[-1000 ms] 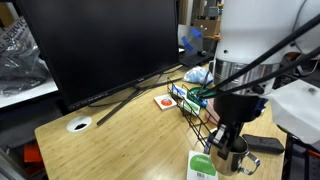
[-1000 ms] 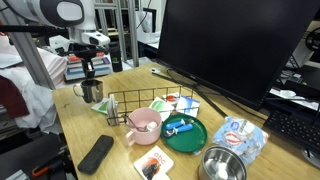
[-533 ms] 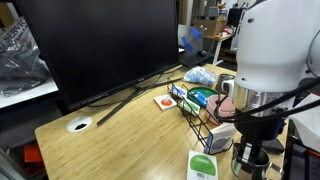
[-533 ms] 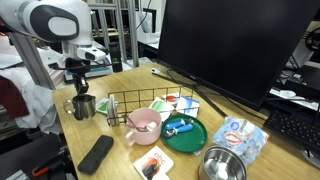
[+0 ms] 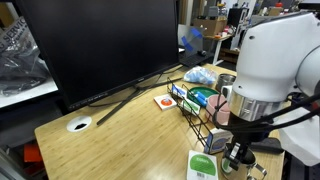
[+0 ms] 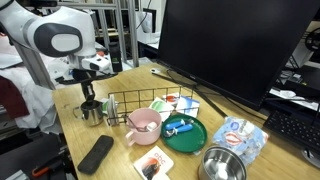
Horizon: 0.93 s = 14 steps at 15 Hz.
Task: Move the silver jug forwards
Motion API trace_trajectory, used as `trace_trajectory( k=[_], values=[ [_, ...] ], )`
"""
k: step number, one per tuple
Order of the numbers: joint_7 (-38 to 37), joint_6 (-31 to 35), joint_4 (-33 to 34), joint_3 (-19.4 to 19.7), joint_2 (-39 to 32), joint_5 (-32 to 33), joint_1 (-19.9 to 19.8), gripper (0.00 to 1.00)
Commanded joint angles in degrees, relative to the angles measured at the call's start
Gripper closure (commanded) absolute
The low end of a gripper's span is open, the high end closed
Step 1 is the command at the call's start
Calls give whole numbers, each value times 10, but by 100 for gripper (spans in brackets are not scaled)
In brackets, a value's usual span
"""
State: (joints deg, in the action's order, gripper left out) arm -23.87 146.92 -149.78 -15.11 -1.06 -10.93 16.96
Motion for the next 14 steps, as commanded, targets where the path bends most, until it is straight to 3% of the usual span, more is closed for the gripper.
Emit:
trace_trajectory(
  k=[1,4,5,7,14],
  values=[
    [2,44,-4,-2,-19,-17,-4,99],
    [-5,45,-5,-2,-16,-14,-4,95],
    [-5,42,-6,-2,-14,-11,-4,71],
    [-1,33,-8,-2,-9,-10,-4,67],
    [17,-7,-9,-7,41,0,-1,20]
  ],
)
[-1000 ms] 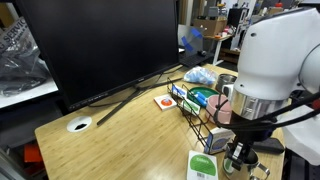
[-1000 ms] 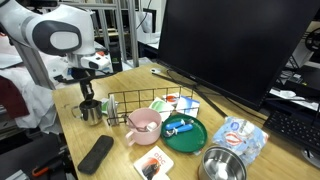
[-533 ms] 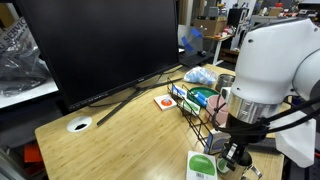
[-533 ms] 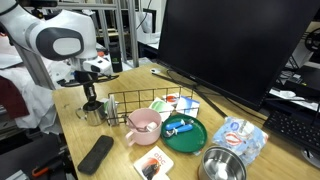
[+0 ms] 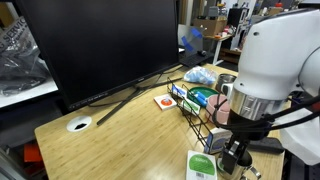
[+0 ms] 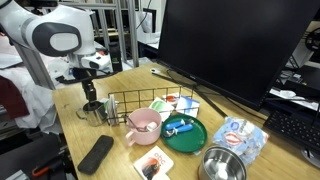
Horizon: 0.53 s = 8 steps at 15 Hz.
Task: Move the silver jug forwards
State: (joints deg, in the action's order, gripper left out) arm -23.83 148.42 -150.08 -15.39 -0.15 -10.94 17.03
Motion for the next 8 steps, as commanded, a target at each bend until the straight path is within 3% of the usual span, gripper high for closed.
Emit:
trace_trajectory(
  k=[1,3,6,8],
  values=[
    [23,-26,-6,-6,41,-1,-1,12],
    [30,-31,-7,-8,57,-4,0,1],
    [40,-41,-3,-8,69,-29,3,0],
    [21,-26,0,-11,58,-10,-1,0]
  ],
)
